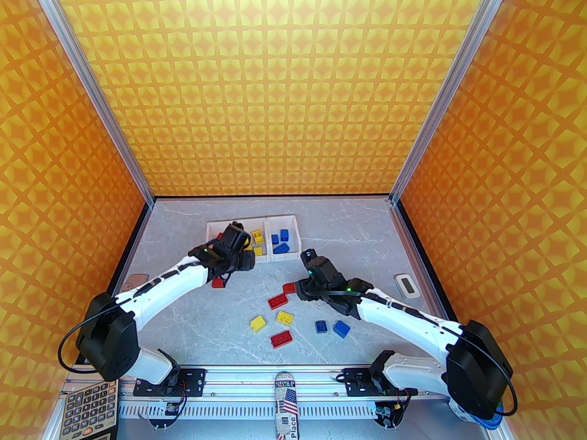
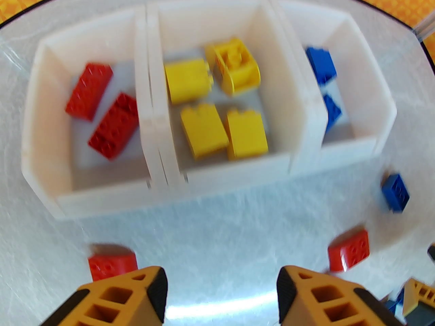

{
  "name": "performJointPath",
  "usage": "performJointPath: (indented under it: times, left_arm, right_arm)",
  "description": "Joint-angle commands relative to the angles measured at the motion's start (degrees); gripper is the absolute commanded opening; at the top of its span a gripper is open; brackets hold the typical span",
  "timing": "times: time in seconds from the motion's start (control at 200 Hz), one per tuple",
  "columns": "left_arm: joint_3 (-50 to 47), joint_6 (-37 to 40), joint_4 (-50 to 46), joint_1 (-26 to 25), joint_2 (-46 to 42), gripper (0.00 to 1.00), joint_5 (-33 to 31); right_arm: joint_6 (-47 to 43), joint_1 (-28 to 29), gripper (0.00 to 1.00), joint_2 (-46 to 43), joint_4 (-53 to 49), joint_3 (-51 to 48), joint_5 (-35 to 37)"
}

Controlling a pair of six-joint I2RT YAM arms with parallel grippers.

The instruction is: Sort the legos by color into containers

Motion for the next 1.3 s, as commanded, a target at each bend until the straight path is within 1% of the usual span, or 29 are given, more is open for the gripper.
performJointPath:
  times: [0.0,0.075,0.085,0.1,0.255,0.49,0.6,0.77,0.915,0.975,1.11,1.17,1.225,1.295]
  left_arm:
    - [-2.70,-1.88,0.11,-1.12,-1.61,0.58,-1.16]
    - [-4.35,-2.35,0.56,-1.13,-2.11,0.58,-1.14]
    - [-4.47,-2.44,0.59,-2.42,-2.17,0.58,-1.21]
    - [-4.79,-2.43,0.69,-3.06,-2.24,0.58,-1.15]
    - [-6.52,-2.79,1.95,-5.69,-2.62,0.58,-1.15]
    - [-8.64,-4.23,3.16,-7.53,-4.83,0.59,-1.06]
    - [-10.11,-4.85,3.27,-7.89,-6.40,0.59,-1.06]
    - [-12.49,-6.19,3.43,-7.89,-8.59,0.59,-1.08]
    - [-13.56,-6.56,3.24,-7.89,-10.05,0.59,-1.04]
    - [-13.66,-6.56,2.99,-7.89,-10.53,0.59,-1.06]
    - [-14.03,-6.71,2.82,-7.89,-11.67,0.59,-1.06]
    - [-14.03,-6.55,2.64,-7.89,-12.16,0.59,-1.06]
    - [-13.96,-6.38,2.50,-7.89,-12.54,0.59,-1.06]
    - [-13.88,-6.31,2.30,-7.89,-12.99,0.59,-1.22]
  right_arm:
    - [1.44,0.51,0.61,1.62,2.31,-0.67,-1.05]
    - [2.02,0.51,0.61,2.48,2.42,-0.50,0.81]
    - [2.11,0.51,0.61,2.58,2.42,-0.49,1.11]
    - [2.15,0.51,0.61,2.70,2.42,-0.40,1.70]
    - [2.00,-0.44,0.62,5.00,2.42,1.18,6.38]
    - [-0.32,-7.05,0.62,11.72,2.71,5.25,6.58]
    - [-1.53,-8.68,0.63,16.16,1.68,8.16,7.83]
    - [-3.23,-10.13,0.63,22.55,1.02,12.03,7.94]
    - [-3.67,-11.25,0.62,26.07,1.10,14.01,7.85]
    - [-3.72,-11.68,0.60,27.09,1.03,14.40,7.47]
    - [-3.54,-12.28,0.52,28.47,0.34,15.27,6.76]
    - [-3.62,-12.32,0.45,28.74,0.09,15.58,6.50]
    - [-3.70,-12.40,0.36,28.62,0.04,15.54,6.36]
    - [-3.80,-12.41,0.30,28.39,0.00,15.40,6.03]
